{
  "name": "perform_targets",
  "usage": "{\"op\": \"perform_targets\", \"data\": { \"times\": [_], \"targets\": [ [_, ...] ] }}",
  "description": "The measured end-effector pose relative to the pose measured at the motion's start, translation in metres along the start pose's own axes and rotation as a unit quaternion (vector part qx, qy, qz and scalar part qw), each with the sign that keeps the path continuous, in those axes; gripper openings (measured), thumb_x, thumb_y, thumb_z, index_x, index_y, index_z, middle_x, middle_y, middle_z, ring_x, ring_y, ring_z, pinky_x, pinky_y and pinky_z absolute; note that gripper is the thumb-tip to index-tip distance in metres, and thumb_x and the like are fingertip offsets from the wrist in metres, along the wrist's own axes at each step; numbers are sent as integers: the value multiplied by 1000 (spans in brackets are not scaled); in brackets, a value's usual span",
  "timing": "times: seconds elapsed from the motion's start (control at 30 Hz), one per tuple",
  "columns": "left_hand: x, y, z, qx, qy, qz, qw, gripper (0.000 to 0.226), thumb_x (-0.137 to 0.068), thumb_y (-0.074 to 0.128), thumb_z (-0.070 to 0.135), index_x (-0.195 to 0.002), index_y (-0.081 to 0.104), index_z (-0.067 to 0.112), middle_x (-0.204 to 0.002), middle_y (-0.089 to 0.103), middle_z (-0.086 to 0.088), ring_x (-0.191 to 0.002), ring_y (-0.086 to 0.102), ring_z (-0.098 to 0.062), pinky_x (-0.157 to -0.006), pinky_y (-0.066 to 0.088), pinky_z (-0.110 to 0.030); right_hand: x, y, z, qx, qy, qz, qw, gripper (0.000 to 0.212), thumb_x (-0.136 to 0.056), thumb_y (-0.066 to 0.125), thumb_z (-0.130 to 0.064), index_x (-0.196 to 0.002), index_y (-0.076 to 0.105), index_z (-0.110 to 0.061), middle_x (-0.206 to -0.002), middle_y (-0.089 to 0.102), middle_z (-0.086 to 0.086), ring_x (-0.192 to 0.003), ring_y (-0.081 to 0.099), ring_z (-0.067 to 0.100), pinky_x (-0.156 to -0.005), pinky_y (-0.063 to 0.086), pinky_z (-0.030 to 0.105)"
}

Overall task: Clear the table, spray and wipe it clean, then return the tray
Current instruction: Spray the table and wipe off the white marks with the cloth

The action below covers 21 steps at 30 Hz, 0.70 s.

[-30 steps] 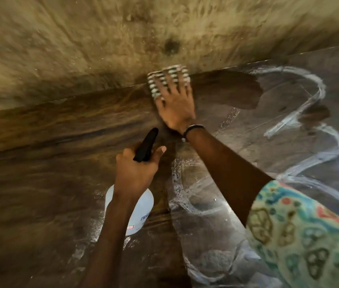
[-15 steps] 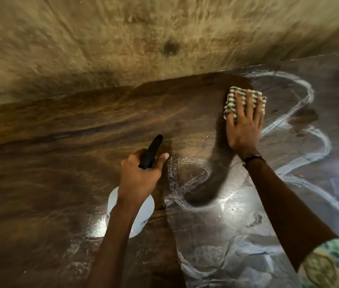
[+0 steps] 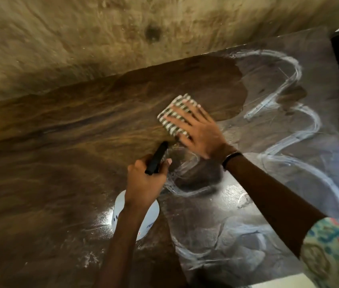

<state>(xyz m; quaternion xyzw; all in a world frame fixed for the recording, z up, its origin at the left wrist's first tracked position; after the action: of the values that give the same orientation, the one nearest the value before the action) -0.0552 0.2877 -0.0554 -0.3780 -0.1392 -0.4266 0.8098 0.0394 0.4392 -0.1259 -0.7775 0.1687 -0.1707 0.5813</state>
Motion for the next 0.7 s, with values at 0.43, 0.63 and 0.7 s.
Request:
{"op": "perform_targets", "data": {
  "times": [0.43, 0.63, 0.7],
  "targets": [
    [37, 50, -24, -87, 27, -65, 994, 41, -78, 72, 38, -54, 42, 23, -45, 36, 5, -59, 59, -38, -51, 36, -27, 55, -23, 78, -27, 125, -14, 992, 58, -96, 25, -45, -151, 22, -27, -160, 15, 2, -148, 2, 29, -119, 2, 44],
    [46, 36, -38, -64, 31, -22, 997, 31, -77, 74, 36, -71, 61, 8, -55, 55, -4, -51, 53, -23, -51, 37, -21, 57, -20, 75, -26, 136, -14, 990, 58, -95, 24, -44, -151, 23, -28, -160, 16, 2, -148, 4, 29, -118, 1, 46],
    [48, 27, -40, -65, 18, 9, 998, 33, -78, 73, 35, -71, 60, 5, -50, 48, 0, -44, 49, -24, -45, 30, -19, 59, -17, 70, -27, 158, -2, 987, 57, -95, 26, -43, -150, 23, -30, -160, 16, 1, -148, 4, 29, -118, 1, 46]
  ]
}}
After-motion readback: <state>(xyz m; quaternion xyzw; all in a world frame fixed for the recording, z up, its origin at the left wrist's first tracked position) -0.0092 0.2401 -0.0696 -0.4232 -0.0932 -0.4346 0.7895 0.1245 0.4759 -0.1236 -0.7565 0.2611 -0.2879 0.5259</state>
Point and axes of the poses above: each hand's wrist, its own x-axis away from the middle knuckle, its own y-axis out of the palm, z = x × y, the point moved 6 cm from there along -x, towards the middle knuckle
